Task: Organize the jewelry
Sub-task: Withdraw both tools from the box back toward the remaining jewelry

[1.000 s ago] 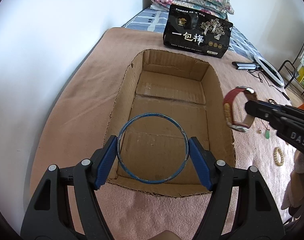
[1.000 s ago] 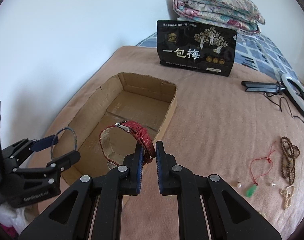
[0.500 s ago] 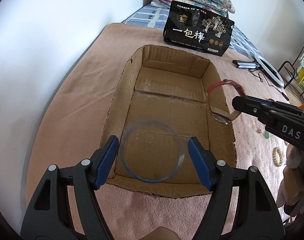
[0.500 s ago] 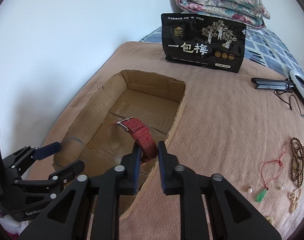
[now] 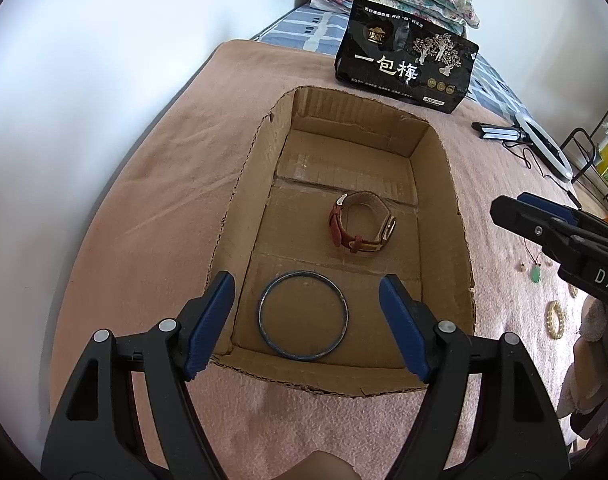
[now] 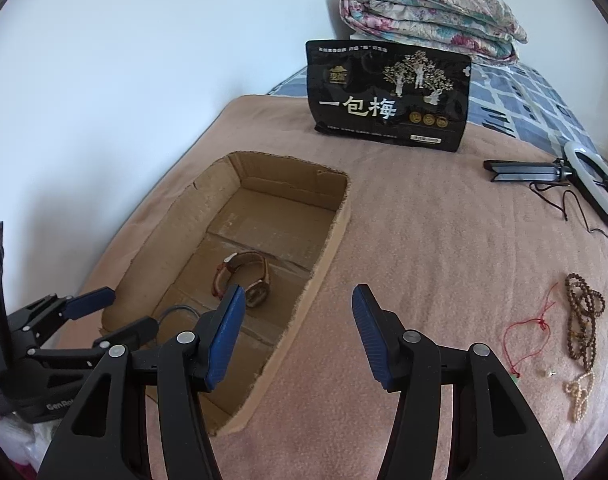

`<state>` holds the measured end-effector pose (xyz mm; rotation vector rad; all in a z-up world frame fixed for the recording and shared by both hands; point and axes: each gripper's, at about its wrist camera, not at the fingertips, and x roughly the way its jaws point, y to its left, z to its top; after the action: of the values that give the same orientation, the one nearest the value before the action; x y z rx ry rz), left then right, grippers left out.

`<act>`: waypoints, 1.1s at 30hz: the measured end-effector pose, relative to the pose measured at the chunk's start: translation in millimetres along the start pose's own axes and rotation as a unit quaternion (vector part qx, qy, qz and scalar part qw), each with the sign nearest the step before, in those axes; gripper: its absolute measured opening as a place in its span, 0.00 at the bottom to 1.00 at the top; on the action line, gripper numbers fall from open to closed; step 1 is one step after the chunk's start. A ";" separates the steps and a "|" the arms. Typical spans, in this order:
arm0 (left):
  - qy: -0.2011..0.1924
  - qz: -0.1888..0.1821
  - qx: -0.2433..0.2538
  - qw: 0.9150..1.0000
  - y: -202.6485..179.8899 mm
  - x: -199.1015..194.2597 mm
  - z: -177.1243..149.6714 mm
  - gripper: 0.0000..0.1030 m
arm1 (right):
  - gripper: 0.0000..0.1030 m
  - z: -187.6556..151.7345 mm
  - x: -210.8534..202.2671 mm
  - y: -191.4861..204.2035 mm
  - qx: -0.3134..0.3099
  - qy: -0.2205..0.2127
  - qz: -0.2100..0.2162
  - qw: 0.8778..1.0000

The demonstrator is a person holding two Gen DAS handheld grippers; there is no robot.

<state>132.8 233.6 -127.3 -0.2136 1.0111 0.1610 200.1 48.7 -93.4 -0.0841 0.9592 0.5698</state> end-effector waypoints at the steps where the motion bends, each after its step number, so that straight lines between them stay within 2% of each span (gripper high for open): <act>1: -0.001 0.000 0.001 1.000 -0.8 -1.1 -0.2 0.75 | 0.53 -0.7 -1.1 -1.3 0.000 -0.001 -0.002 1.000; 4: -0.009 0.000 0.008 1.000 -5.1 -5.0 -0.3 0.75 | 0.53 -3.7 -6.8 -6.0 0.001 -0.004 -0.010 1.000; 9: -0.030 0.000 0.028 0.999 -18.8 -14.2 -0.4 0.75 | 0.63 -10.7 -22.3 -18.0 0.001 -0.017 -0.029 0.999; 16: -0.050 -0.004 0.067 0.996 -49.3 -24.0 -3.1 0.75 | 0.66 -22.1 -41.1 -49.4 0.013 -0.018 -0.049 0.999; 18: -0.052 -0.010 0.076 0.996 -59.9 -25.2 -4.1 0.75 | 0.69 -26.4 -45.8 -62.1 0.020 -0.017 -0.055 0.998; 33: -0.048 -0.077 0.134 0.987 -152.7 -25.1 -9.7 0.75 | 0.69 -70.4 -97.9 -173.3 0.062 -0.041 -0.126 0.989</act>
<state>147.1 82.6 -95.3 -0.0373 0.9067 -0.1041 189.9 -162.1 -87.7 -0.0684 0.8849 0.2783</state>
